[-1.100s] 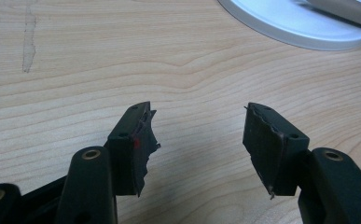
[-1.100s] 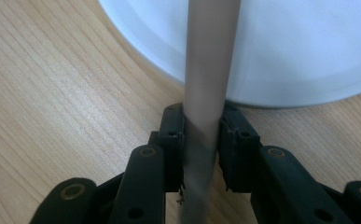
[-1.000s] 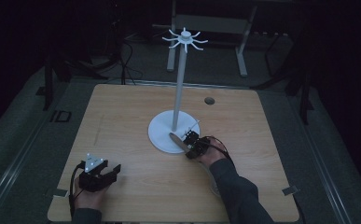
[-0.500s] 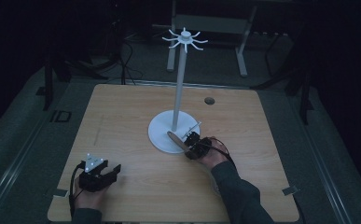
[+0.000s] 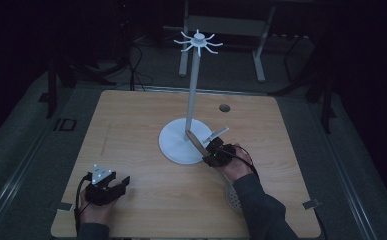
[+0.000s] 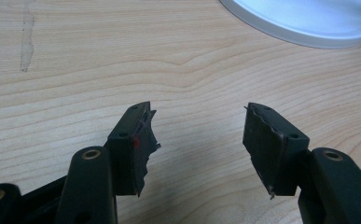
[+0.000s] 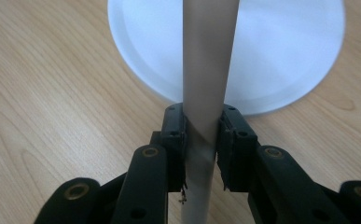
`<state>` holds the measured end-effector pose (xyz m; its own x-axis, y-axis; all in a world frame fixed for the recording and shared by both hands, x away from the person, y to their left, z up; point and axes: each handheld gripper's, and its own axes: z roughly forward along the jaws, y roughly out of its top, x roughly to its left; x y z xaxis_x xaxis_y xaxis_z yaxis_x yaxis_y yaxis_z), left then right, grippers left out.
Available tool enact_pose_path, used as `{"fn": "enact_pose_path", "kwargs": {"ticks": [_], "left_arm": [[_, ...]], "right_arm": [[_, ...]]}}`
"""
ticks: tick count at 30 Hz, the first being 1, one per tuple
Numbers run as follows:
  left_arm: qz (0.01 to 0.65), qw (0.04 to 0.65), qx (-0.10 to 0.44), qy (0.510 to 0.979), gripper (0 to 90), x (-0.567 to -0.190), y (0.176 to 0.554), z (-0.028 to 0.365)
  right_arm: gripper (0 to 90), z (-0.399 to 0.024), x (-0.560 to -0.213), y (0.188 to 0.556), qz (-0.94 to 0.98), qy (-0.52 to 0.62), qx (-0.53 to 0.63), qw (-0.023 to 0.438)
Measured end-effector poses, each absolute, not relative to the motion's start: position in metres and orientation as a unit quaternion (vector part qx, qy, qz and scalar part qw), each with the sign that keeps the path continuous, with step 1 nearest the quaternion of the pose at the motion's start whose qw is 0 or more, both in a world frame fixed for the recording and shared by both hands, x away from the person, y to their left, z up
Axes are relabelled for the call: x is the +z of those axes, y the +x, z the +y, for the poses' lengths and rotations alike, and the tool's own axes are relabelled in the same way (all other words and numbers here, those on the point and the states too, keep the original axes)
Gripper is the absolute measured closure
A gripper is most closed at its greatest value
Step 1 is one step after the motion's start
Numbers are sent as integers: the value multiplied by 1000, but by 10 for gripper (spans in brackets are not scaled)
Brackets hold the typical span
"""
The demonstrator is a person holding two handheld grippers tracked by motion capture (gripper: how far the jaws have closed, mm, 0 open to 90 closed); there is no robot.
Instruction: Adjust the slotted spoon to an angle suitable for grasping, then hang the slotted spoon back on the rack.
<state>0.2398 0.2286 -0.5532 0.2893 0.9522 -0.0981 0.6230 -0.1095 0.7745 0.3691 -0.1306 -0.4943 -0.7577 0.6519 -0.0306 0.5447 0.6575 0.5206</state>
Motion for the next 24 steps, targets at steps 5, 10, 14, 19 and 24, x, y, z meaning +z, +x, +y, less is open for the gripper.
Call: {"fn": "enact_pose_path", "kwargs": {"ticks": [5, 10, 14, 19, 24], "left_arm": [[553, 374, 220, 711, 426, -553, 240, 228], [552, 373, 219, 713, 427, -553, 240, 228], [552, 373, 220, 713, 426, -553, 240, 228], [552, 371, 220, 714, 426, -553, 241, 227], [551, 371, 220, 714, 426, -554, 240, 227]], "right_arm": [[739, -139, -487, 368, 893, 342, 269, 118], [739, -144, -482, 367, 883, 350, 286, 127], [739, -151, -478, 368, 874, 356, 304, 133], [739, -160, -471, 368, 860, 366, 326, 139], [739, -166, -466, 369, 853, 368, 341, 141]]}}
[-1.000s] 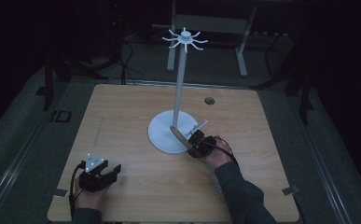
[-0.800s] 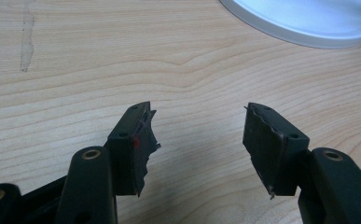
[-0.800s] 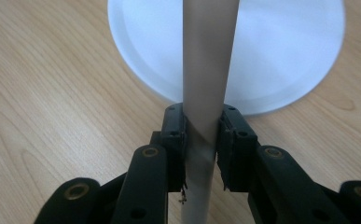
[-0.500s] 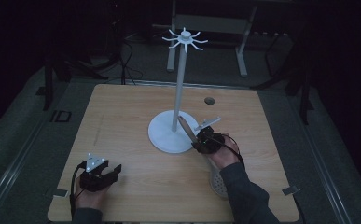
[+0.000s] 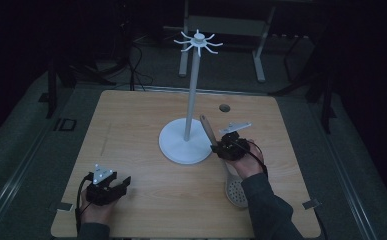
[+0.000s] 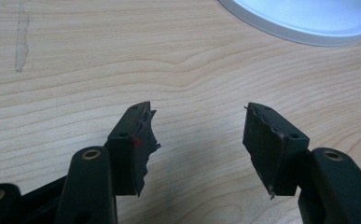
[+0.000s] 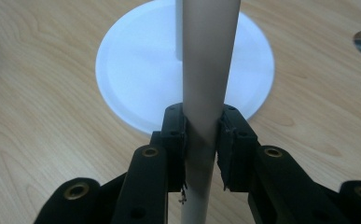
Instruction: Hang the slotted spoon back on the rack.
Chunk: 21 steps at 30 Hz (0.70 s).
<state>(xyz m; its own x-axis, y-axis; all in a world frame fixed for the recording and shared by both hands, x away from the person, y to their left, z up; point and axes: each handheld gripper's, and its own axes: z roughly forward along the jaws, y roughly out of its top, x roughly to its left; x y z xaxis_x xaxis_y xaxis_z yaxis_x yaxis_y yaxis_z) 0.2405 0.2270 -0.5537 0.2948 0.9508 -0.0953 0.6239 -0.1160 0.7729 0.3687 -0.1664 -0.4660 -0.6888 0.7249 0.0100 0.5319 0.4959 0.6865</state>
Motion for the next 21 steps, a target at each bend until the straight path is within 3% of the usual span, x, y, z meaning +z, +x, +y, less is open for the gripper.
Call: {"fn": "enact_pose_path", "kwargs": {"ticks": [21], "left_arm": [[552, 373, 221, 712, 426, -553, 238, 228]], "right_arm": [[738, -184, -444, 371, 803, 389, 414, 181]]}}
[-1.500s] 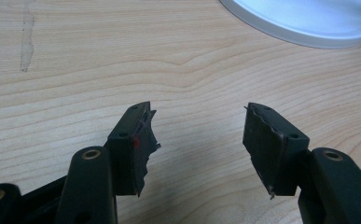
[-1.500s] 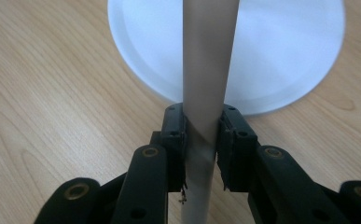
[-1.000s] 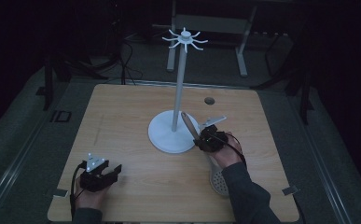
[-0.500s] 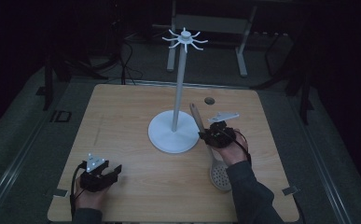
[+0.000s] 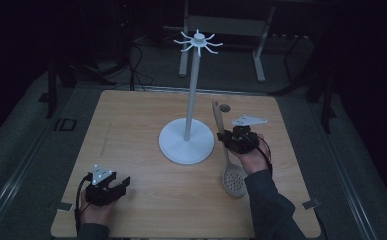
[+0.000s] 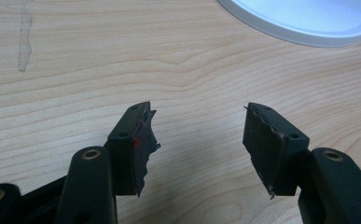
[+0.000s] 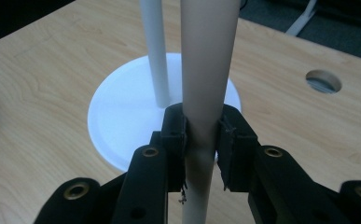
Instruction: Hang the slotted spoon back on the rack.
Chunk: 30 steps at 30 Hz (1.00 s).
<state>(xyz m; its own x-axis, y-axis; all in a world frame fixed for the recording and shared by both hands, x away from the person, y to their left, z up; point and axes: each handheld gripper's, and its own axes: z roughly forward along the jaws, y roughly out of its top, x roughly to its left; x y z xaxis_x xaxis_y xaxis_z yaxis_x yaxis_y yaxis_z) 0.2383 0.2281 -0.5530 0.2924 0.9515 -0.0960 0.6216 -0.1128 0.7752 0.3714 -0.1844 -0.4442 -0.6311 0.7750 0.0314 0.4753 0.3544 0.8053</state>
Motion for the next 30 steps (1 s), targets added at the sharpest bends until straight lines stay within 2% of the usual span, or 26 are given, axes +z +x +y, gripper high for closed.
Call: {"fn": "enact_pose_path", "kwargs": {"ticks": [16, 30], "left_arm": [[554, 374, 222, 710, 426, -553, 238, 229], [554, 373, 222, 711, 426, -553, 238, 228]], "right_arm": [[739, -186, -424, 370, 785, 359, 457, 215], [741, -186, -412, 367, 772, 339, 491, 222]]}}
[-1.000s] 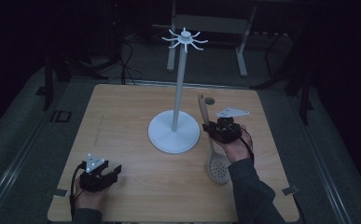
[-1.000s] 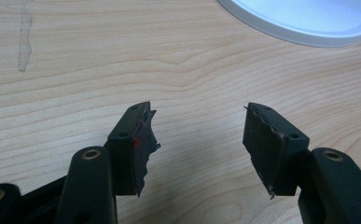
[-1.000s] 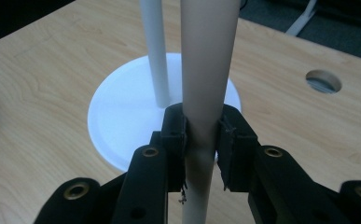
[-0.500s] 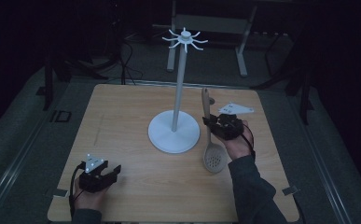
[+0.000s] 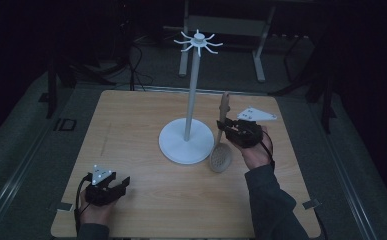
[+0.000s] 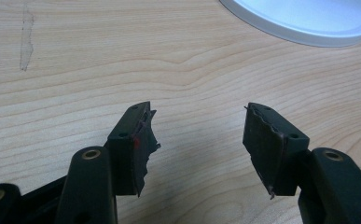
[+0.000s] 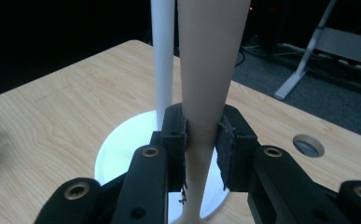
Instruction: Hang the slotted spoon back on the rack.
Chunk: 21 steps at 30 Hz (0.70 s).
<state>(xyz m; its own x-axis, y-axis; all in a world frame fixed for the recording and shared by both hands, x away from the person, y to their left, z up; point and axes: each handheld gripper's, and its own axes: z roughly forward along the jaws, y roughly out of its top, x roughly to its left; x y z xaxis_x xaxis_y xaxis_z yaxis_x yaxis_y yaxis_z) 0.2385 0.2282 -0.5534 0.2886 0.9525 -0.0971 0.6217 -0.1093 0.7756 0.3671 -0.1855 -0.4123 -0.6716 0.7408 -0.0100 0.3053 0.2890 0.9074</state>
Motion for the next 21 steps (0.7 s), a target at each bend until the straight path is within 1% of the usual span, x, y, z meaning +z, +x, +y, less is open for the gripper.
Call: {"fn": "enact_pose_path", "kwargs": {"ticks": [21], "left_arm": [[553, 372, 222, 712, 426, -553, 239, 228]], "right_arm": [[741, -176, -393, 367, 767, 315, 508, 234]]}}
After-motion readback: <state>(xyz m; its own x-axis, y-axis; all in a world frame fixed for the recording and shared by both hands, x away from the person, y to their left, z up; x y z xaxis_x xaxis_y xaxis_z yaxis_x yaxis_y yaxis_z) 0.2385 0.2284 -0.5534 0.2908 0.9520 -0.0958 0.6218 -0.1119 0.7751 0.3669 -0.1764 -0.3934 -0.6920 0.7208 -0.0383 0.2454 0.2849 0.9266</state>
